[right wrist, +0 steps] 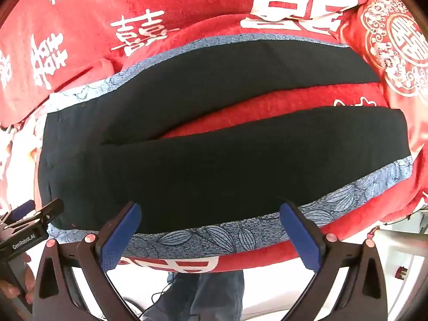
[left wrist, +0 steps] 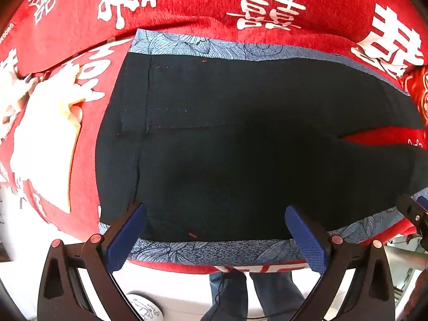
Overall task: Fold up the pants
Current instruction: 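Position both grippers at the waistband edge of the black trousers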
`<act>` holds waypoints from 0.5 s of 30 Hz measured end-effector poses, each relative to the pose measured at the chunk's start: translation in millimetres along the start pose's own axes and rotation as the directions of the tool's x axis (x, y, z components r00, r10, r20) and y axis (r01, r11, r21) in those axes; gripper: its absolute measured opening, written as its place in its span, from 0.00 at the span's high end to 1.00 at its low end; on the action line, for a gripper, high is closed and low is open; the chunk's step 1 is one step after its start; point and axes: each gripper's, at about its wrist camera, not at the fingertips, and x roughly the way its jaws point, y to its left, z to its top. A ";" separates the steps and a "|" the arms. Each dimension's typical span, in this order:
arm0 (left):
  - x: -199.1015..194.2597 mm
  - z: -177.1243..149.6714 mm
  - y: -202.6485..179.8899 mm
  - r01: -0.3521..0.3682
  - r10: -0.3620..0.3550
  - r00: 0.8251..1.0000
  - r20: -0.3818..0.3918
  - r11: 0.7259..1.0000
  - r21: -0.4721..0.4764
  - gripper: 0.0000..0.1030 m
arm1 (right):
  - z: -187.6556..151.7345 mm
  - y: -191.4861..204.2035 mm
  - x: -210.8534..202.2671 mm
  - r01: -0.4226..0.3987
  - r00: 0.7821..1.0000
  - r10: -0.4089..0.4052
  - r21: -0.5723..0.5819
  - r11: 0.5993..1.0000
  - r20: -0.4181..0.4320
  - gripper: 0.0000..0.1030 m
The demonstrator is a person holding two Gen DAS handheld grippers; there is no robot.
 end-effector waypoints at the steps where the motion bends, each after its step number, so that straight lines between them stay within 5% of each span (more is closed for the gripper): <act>1: -0.3 -0.1 -1.0 -0.002 0.002 1.000 0.001 1.000 0.001 0.00 | -0.2 0.1 -0.1 0.001 1.000 -0.001 0.001 1.000 0.000 0.00; 15: -4.9 -1.0 -11.1 -0.001 0.001 1.000 0.000 1.000 0.011 0.00 | -0.5 -9.2 -4.5 0.001 1.000 -0.001 0.015 1.000 0.014 0.00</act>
